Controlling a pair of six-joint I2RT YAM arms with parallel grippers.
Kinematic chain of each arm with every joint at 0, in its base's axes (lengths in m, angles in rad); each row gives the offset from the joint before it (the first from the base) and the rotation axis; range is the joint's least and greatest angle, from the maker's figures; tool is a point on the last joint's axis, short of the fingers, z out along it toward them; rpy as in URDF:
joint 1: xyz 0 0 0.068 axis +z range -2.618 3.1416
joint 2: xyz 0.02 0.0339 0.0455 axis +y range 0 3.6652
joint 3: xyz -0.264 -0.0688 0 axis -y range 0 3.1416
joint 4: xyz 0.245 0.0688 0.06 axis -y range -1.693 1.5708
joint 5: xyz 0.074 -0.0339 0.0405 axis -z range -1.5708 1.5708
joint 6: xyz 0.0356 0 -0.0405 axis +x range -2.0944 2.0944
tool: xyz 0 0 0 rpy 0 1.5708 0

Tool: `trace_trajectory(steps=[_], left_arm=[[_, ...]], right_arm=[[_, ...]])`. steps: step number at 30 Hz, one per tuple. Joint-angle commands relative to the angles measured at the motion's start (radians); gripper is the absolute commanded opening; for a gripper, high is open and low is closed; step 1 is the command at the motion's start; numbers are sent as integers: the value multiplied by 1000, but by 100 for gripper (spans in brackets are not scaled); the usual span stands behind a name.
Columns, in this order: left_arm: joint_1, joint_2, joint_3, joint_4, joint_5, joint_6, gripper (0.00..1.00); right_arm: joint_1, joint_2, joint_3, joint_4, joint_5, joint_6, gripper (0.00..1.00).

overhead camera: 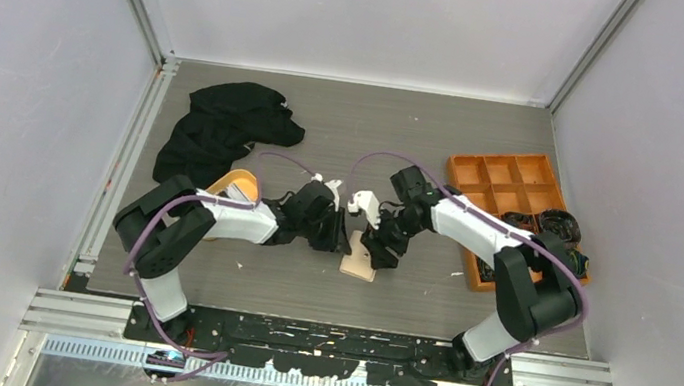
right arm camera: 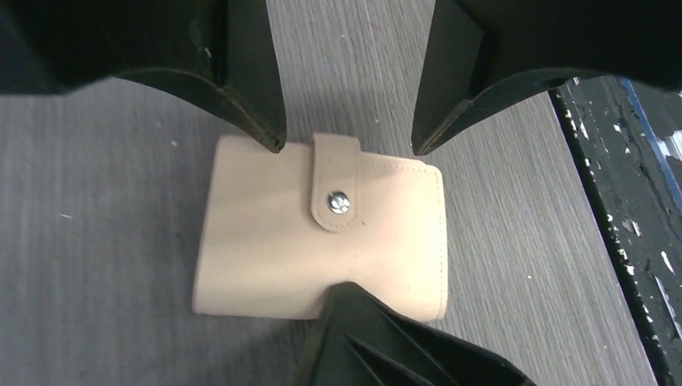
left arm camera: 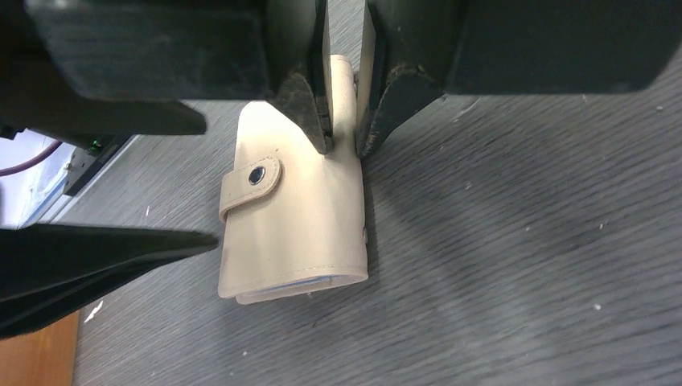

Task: Put the credit cards into the card holder
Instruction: Move the card holder to the center of the board, then open the card holder at the center of the board.

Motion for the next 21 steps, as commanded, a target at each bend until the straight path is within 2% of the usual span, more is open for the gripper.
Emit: trace_trajectory(steps=[1,7,10,14,21], left_arm=[[5,18,-23,183,5,-34,17],[1,76,-53,285,21,-96,14],[-1,75,-68,306,13,-109,13],[-1,63,-94,322,-2,-114,13],[-1,74,-101,344,9,-119,11]], right_arm=[[46,20,31,56,56,64,64],[107,49,30,99,140,123,63],[139,75,34,101,230,116,58],[142,83,26,119,341,105,56],[145,92,14,125,395,85,56]])
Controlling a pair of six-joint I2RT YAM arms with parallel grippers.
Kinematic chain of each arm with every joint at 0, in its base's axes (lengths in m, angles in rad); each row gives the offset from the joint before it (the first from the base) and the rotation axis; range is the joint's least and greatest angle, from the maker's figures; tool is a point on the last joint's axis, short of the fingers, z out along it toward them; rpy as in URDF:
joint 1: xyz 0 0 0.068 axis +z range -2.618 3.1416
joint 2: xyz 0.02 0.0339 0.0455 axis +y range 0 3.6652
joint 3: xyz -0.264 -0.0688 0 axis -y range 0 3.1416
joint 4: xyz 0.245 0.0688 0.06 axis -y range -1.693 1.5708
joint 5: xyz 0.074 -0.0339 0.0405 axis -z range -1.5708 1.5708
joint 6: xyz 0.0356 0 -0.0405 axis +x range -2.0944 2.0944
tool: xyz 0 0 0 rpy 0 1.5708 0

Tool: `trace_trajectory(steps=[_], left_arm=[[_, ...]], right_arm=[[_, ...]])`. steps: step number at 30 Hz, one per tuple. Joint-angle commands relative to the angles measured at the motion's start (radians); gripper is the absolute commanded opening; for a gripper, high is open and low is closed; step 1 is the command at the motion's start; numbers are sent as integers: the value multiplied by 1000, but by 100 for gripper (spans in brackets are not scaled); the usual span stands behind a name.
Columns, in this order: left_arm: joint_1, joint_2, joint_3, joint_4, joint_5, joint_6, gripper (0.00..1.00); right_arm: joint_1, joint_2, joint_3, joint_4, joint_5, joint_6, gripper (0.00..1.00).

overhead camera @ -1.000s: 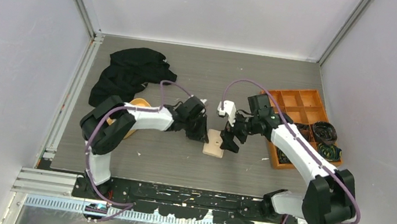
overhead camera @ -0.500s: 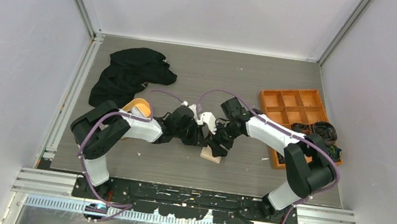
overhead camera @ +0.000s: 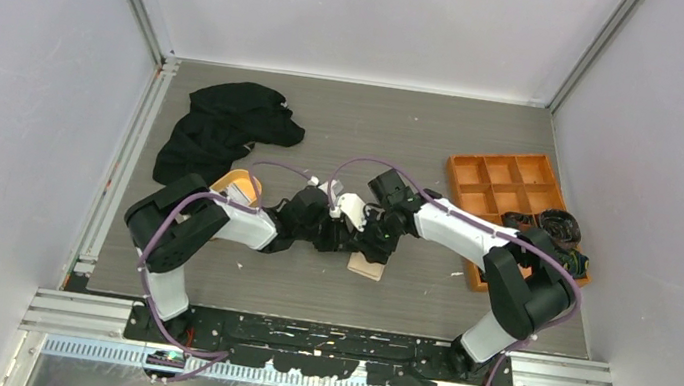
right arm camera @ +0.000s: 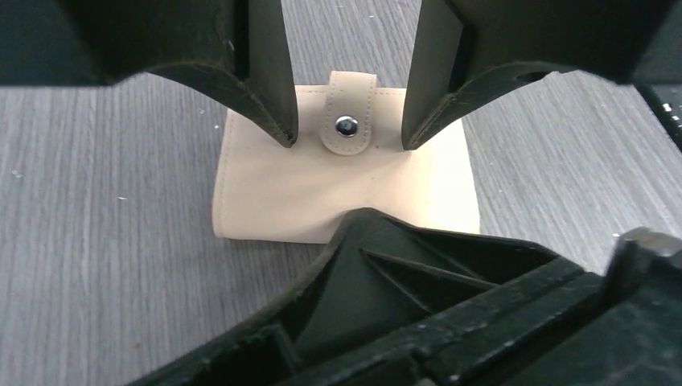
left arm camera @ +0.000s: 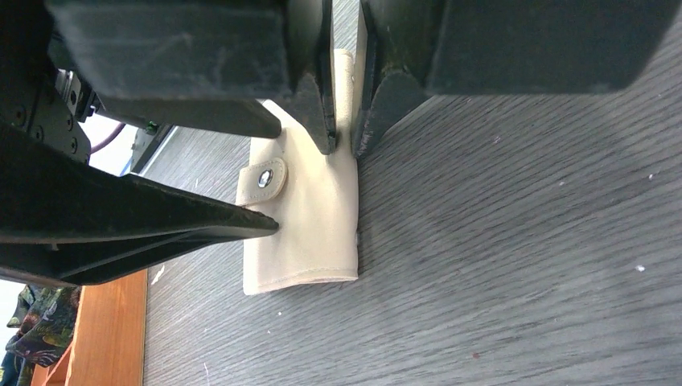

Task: Put the credit cards into the card holder
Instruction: Open the card holder at the center of the board.

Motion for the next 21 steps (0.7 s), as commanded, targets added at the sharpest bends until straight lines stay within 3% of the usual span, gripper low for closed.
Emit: trace_trajectory(steps=[1,11,14,21], left_arm=[[-2,14,-9,26,-13,12,11],[0,16,-3,-1,-32,21,9],[7,19,0,-8,-37,21,9],[19,22,6,-16,-37,18,9]], right_arm=[[1,36,2,32,140,-24,54],[17,96,71,-58,152,-11,6],[16,65,84,-97,109,-18,1],[-38,-40,89,-147,-87,-34,1]])
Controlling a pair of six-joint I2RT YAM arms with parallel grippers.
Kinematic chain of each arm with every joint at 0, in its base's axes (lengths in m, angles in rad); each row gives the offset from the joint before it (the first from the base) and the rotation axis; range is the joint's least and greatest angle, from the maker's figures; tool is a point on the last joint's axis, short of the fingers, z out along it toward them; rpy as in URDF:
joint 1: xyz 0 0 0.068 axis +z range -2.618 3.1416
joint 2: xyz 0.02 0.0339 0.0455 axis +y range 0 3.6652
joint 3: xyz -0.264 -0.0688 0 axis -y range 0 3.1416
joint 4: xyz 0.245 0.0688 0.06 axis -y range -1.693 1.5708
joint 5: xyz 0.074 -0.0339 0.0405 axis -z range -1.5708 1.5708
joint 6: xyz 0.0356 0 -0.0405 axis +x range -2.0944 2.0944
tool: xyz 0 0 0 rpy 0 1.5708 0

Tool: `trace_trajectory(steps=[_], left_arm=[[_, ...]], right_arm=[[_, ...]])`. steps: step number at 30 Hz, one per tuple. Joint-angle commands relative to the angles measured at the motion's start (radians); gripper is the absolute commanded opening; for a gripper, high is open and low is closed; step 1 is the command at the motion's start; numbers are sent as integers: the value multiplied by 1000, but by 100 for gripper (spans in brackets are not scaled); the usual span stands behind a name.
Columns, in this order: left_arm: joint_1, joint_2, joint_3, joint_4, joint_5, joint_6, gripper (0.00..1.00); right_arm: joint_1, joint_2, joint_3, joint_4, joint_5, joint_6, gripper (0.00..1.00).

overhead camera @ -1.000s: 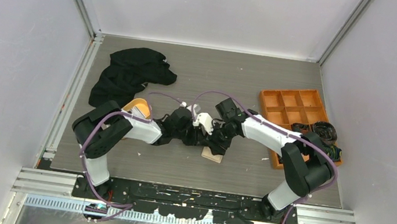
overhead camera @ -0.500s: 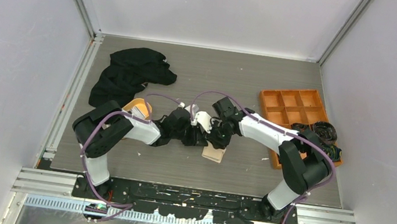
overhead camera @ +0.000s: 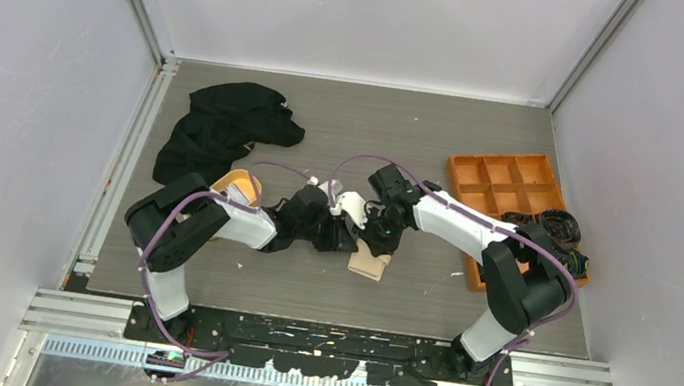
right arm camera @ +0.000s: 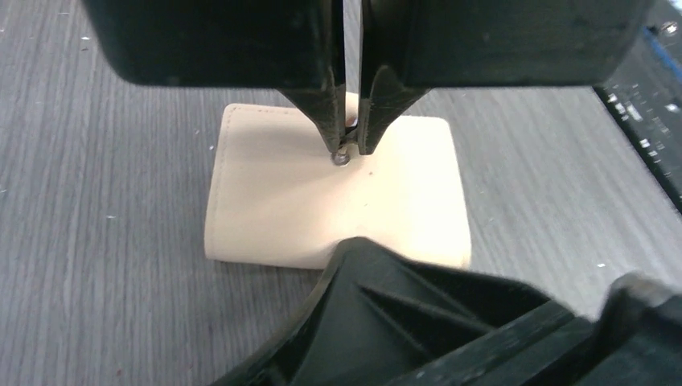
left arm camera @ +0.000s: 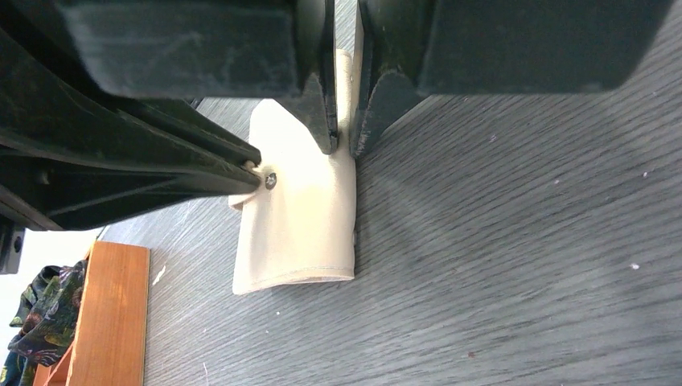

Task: Put the credit cards into the card holder
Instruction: Open the card holder at the center of the board.

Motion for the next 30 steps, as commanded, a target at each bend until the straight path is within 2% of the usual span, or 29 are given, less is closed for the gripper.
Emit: trace_trajectory(steps=[1,4,6,8,10,12,14,18,24,30], left_arm=[[9,14,6,-21,-54,22,9],[12,6,4,0,-45,23,10],[15,-17,2,26,-40,28,15],[15,-46,13,19,-36,44,26],[15,-88,25,-12,-46,67,44],[15,-138,23,-46,-75,93,58],[15,-185,5,-78,-119,114,65],[17,-250,-44,-71,-132,131,71],[17,-283,-75,-22,-65,131,77],[7,-276,-16,-152,-65,180,79]], right_arm=[[-59,-94,21,-54,-127,-7,1],[-125,-133,13,-35,-196,32,1],[-163,-153,8,-4,-265,95,1],[-195,-171,-5,34,-334,168,1],[-224,-191,-27,88,-396,246,1],[-240,-204,-44,124,-448,297,1],[-250,-209,-52,145,-486,325,1],[-260,-205,-51,155,-496,351,1],[-268,-212,-54,166,-505,365,1],[-275,-214,-55,168,-507,364,1]])
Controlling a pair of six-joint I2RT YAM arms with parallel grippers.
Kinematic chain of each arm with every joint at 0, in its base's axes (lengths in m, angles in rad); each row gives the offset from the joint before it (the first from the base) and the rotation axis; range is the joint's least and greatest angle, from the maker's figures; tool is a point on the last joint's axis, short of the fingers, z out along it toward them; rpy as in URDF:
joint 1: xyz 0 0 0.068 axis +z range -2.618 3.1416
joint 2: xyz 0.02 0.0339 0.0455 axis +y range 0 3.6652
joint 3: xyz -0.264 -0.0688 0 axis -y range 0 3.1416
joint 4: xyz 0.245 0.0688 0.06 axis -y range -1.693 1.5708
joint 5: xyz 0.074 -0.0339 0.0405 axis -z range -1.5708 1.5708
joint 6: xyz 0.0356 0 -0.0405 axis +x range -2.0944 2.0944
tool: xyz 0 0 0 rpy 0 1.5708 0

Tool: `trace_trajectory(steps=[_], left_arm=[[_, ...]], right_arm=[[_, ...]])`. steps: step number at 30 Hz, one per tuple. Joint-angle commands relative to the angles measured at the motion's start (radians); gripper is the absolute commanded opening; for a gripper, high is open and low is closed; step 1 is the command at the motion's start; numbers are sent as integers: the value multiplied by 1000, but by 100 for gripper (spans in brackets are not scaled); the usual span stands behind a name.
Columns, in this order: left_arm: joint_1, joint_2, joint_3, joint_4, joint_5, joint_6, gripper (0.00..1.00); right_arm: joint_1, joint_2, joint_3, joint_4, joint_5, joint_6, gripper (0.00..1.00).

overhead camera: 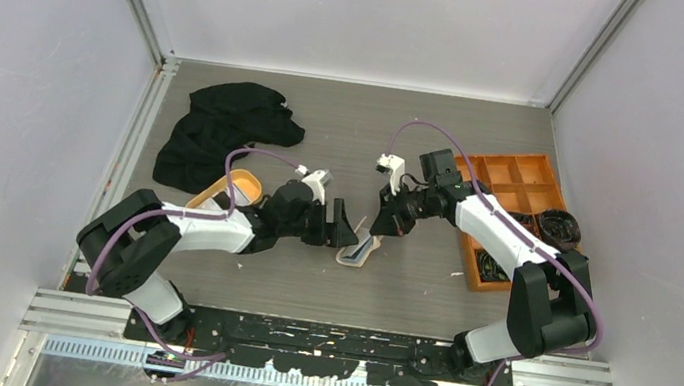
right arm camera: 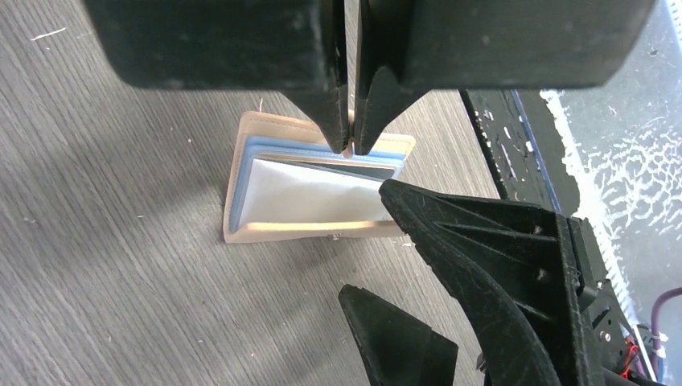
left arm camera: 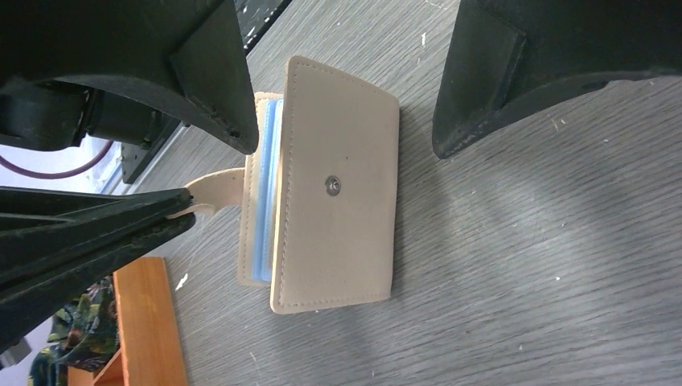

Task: Put the credit cards into the card holder
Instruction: Open the card holder at the center of the board.

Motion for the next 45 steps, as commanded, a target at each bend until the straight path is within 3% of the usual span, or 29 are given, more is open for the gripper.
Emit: trace_trajectory(steps=[1,10,14,16,18,20,24,27,29,33,36,41,45], left_arm=[[-10,-21,66,-77,8,64,79],[-31,20,127,-182,13,110,72],[-31,38,158,-234,13,127,56],[-30,43,173,-273,-12,141,37],[-28,42,190,-313,-51,161,25],[-21,40,212,-348,-74,184,15],[-5,56,254,-368,-35,249,10],[10,93,282,-344,59,286,4],[27,116,286,-298,120,273,3],[72,169,292,-264,223,235,2],[90,215,306,-292,238,212,2],[105,247,321,-349,186,179,2],[105,261,362,-420,155,191,3]], right_arm=[[-9,-41,-2,36,-36,15,1],[-15,-36,-3,33,-32,11,1],[-21,-38,-2,20,-34,-7,1],[-26,-44,-2,-11,-34,-56,1],[-26,-61,-7,-88,-32,-192,2],[-26,-90,-24,-245,-32,-512,8],[-27,-223,-174,-356,64,-935,45],[-28,-347,-258,-352,34,-1074,69],[-27,-395,-272,-335,-9,-1081,76],[-27,-391,-253,-333,-66,-1096,76],[-13,-348,-240,-345,-77,-1158,71],[52,-269,-232,-105,56,-899,58],[74,-195,-222,-17,140,-813,57]])
